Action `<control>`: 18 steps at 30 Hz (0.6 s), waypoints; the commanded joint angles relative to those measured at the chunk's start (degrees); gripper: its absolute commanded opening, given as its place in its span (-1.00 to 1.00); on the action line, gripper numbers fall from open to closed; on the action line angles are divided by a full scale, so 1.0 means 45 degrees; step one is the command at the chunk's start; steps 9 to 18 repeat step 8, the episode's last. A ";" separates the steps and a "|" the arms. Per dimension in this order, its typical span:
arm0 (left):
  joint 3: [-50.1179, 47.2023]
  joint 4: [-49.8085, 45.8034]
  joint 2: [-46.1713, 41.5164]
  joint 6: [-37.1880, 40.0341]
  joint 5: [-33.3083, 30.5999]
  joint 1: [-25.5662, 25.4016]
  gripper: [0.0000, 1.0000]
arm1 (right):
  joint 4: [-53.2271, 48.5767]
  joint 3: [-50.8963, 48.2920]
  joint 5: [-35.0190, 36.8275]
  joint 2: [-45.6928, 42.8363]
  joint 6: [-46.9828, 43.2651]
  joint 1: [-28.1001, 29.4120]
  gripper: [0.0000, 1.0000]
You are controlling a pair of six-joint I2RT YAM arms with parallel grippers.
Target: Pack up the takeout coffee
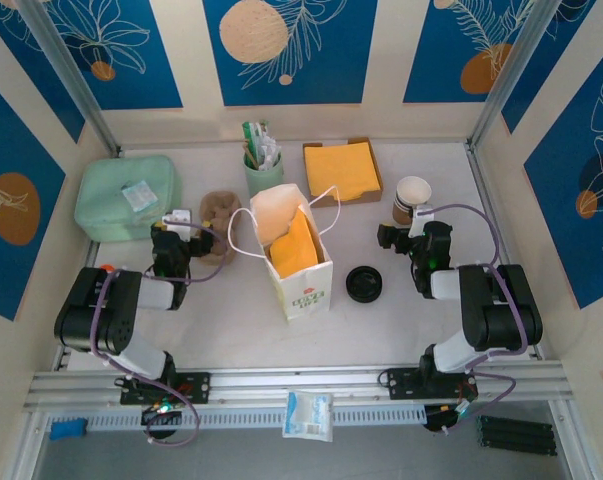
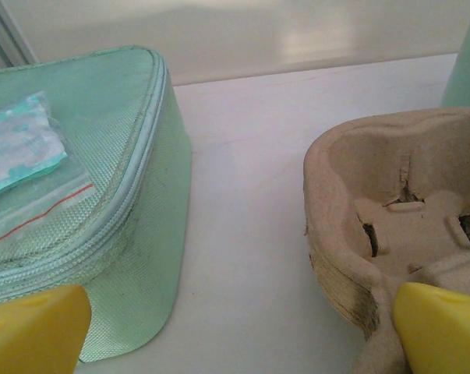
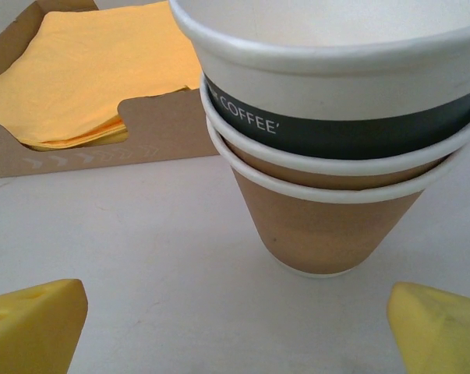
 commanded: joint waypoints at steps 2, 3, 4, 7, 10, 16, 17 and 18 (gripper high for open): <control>0.0260 -0.0701 0.0239 -0.0126 0.0492 0.0248 0.98 | 0.0141 0.0323 -0.0246 0.0047 -0.0085 -0.0004 0.98; 0.0270 -0.0712 0.0239 -0.0146 0.0543 0.0275 0.98 | 0.0146 0.0319 -0.0245 0.0047 -0.0084 0.0010 0.98; 0.0289 -0.0740 0.0252 -0.0161 0.0573 0.0298 0.98 | 0.0138 0.0320 -0.0244 0.0047 -0.0088 -0.0011 0.98; 0.0307 -0.0805 0.0278 -0.0186 0.0643 0.0347 0.98 | 0.0158 0.0323 -0.0248 0.0048 -0.0085 0.0003 0.98; 0.0323 -0.0812 0.0259 -0.0198 0.0644 0.0344 0.98 | 0.0190 0.0293 -0.0246 0.0028 -0.0086 -0.0005 0.98; 0.0323 -0.0812 0.0259 -0.0198 0.0644 0.0344 0.98 | 0.0190 0.0293 -0.0246 0.0028 -0.0086 -0.0005 0.98; 0.0323 -0.0812 0.0259 -0.0198 0.0644 0.0344 0.98 | 0.0190 0.0293 -0.0246 0.0028 -0.0086 -0.0005 0.98; 0.0323 -0.0812 0.0259 -0.0198 0.0644 0.0344 0.98 | 0.0190 0.0293 -0.0246 0.0028 -0.0086 -0.0005 0.98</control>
